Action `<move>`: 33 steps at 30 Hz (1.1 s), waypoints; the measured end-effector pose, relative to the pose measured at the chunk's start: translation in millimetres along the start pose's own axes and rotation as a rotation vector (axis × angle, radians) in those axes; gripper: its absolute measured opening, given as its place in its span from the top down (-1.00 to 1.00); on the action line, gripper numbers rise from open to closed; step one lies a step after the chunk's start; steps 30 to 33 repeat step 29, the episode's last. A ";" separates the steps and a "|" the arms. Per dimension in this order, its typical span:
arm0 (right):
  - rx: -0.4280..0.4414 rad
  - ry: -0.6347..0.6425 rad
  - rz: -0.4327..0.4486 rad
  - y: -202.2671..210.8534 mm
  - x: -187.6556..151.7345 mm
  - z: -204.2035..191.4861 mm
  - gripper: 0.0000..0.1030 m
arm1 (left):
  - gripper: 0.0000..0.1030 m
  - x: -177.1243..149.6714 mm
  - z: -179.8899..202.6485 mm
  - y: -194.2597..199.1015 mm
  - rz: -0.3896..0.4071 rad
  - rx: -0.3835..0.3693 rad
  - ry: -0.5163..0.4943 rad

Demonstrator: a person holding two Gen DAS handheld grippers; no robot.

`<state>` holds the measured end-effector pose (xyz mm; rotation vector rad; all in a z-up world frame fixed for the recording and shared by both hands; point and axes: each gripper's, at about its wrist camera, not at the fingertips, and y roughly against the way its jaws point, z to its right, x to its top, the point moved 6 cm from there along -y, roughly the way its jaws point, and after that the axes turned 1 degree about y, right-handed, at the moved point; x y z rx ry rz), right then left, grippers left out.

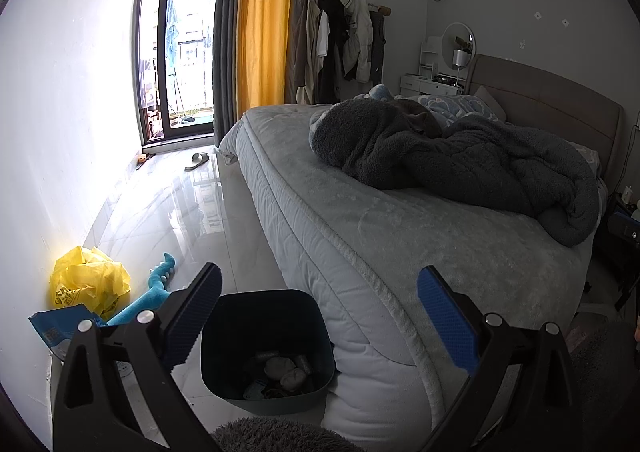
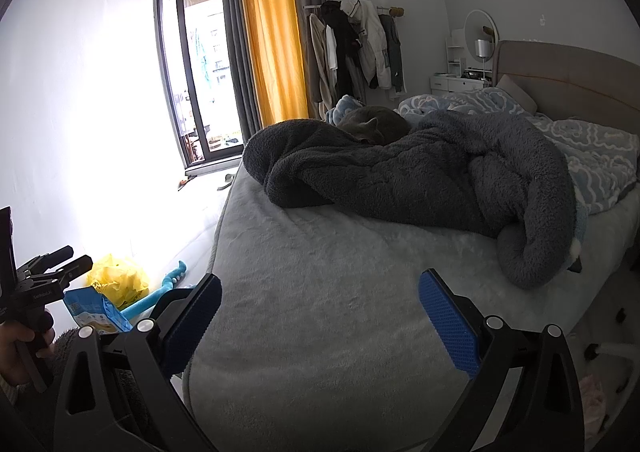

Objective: Collect trash

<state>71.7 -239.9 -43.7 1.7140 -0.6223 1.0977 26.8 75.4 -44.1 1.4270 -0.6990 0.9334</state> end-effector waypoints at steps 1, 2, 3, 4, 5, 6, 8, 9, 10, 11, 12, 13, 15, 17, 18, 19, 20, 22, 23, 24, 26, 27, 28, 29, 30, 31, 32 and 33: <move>0.000 0.000 0.000 -0.1 0.1 -0.1 -0.93 | -0.94 0.0 -0.2 0.0 0.000 0.000 0.000; 0.000 0.000 0.000 0.1 0.0 0.1 -0.93 | -0.93 0.0 -0.1 -0.1 0.000 0.000 0.000; 0.000 0.000 0.000 0.2 -0.1 0.1 -0.93 | -0.94 0.0 -0.3 0.0 0.000 0.000 0.000; 0.000 0.000 0.000 -0.1 0.1 -0.1 -0.93 | -0.94 0.0 -0.2 -0.1 0.000 0.000 0.000; 0.000 -0.001 0.000 0.2 0.0 0.1 -0.93 | -0.93 0.0 -0.2 -0.1 0.000 0.000 0.000; 0.000 -0.001 -0.001 0.1 0.1 0.0 -0.93 | -0.94 0.0 -0.3 -0.1 -0.001 0.000 0.001; 0.000 -0.001 -0.001 -0.1 0.1 -0.1 -0.93 | -0.94 0.1 -0.4 0.0 0.000 0.000 0.001; 0.000 -0.001 -0.001 0.1 0.1 0.0 -0.93 | -0.94 0.1 -0.4 0.0 -0.001 0.000 0.001; 0.000 -0.001 0.000 0.0 0.2 -0.1 -0.93 | -0.94 0.1 -0.4 0.0 -0.001 0.000 0.001; 0.000 -0.001 0.000 0.0 0.3 0.0 -0.93 | -0.94 0.1 -0.5 0.0 -0.001 0.000 0.001; 0.000 -0.001 -0.001 0.0 0.3 0.1 -0.93 | -0.94 0.1 -0.4 0.0 -0.001 0.000 0.002; 0.000 -0.001 -0.001 0.2 0.2 0.2 -0.93 | -0.94 0.1 -0.6 0.0 -0.001 0.000 0.001; 0.000 -0.001 -0.001 0.0 0.4 0.1 -0.93 | -0.94 0.2 -0.9 0.0 -0.001 0.000 0.001; 0.000 -0.001 -0.001 -0.1 0.5 0.0 -0.93 | -0.94 -0.1 -0.2 -0.1 -0.002 0.000 0.003; 0.000 -0.001 -0.001 0.1 0.4 0.1 -0.93 | -0.94 -0.2 0.0 -0.1 -0.002 0.000 0.004; 0.000 -0.001 -0.001 -0.1 0.5 0.1 -0.93 | -0.94 -1.1 0.4 0.0 -0.003 0.001 0.005; 0.000 -0.001 -0.001 0.2 0.4 0.2 -0.93 | -0.94 -2.0 0.9 -0.4 -0.004 0.003 0.007; 0.000 -0.001 -0.001 0.2 0.5 0.4 -0.93 | -0.94 -3.5 1.6 -1.6 -0.010 0.006 0.010; 0.000 -0.001 -0.001 0.1 0.6 0.4 -0.93 | -0.94 -4.4 1.6 -2.5 -0.013 0.006 0.013; 0.000 -0.001 -0.001 0.1 0.6 0.4 -0.93 | -0.94 -5.0 1.5 -2.8 -0.015 0.007 0.016; 0.000 -0.001 -0.001 0.1 0.6 0.3 -0.93 | -0.94 -5.3 1.3 -2.7 -0.016 0.006 0.021; 0.000 -0.001 -0.001 0.1 0.7 0.2 -0.93 | -0.93 -5.3 1.2 -2.7 -0.016 0.006 0.020; 0.000 -0.001 -0.001 0.3 0.7 0.3 -0.93 | -0.93 -5.8 1.7 -2.6 -0.016 0.006 0.021; 0.000 0.000 -0.001 0.2 0.7 0.3 -0.93 | -0.93 -5.2 1.2 -2.7 -0.017 0.006 0.021; 0.000 0.000 -0.001 0.2 0.7 0.3 -0.93 | -0.93 -5.2 1.2 -2.7 -0.017 0.006 0.021; 0.000 0.000 -0.001 0.2 0.7 0.3 -0.93 | -0.93 -5.2 1.2 -2.7 -0.017 0.006 0.021; 0.000 0.000 -0.001 0.2 0.7 0.3 -0.93 | -0.93 -5.2 1.2 -2.7 -0.017 0.006 0.021; 0.000 0.000 -0.001 0.2 0.7 0.3 -0.93 | -0.93 -5.2 1.2 -2.7 -0.017 0.006 0.021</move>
